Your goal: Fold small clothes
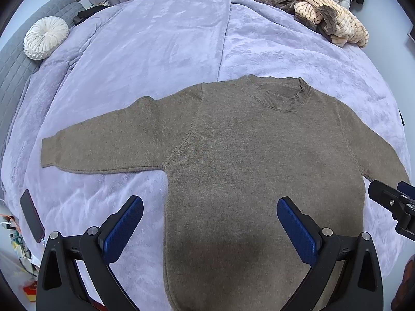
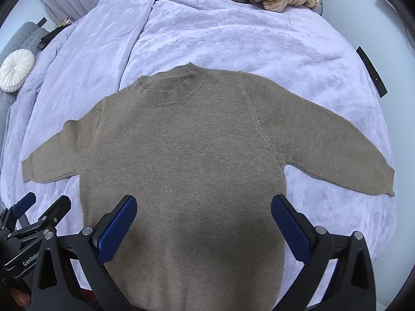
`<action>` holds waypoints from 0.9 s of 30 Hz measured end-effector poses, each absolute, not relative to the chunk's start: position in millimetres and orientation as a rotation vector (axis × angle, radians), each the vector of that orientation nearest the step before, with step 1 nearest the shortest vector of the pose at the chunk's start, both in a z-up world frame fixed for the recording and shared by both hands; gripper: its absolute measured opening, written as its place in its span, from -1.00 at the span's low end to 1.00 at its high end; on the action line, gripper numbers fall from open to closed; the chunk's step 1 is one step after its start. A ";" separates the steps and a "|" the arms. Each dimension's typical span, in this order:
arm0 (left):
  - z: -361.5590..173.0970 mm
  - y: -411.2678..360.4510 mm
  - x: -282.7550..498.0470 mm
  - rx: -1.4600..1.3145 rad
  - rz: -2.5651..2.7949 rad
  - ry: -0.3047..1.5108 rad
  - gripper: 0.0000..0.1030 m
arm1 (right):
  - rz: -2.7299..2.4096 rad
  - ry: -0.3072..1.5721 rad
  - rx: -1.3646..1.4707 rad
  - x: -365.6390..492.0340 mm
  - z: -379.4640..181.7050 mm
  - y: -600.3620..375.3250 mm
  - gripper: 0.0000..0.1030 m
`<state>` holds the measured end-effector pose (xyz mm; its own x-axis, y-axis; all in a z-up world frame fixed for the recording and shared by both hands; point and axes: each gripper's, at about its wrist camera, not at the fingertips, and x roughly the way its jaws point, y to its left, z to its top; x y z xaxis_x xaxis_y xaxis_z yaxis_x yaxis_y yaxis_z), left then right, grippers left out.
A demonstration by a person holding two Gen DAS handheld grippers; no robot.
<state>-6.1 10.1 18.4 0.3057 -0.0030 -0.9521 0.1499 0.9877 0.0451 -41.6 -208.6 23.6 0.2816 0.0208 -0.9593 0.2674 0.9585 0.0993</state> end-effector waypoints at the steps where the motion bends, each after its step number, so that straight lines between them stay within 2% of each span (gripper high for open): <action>1: 19.1 11.1 -7.0 0.131 -0.101 1.258 1.00 | -0.163 1.266 0.266 -44.9 26.5 -208.5 1.00; 10: 21.4 15.3 -9.9 0.129 -0.102 1.254 1.00 | -0.172 1.320 0.259 -46.1 24.6 -205.4 1.00; 27: 22.3 15.0 -13.9 0.133 -0.099 1.258 1.00 | -0.173 1.298 0.256 -48.3 27.2 -207.0 1.00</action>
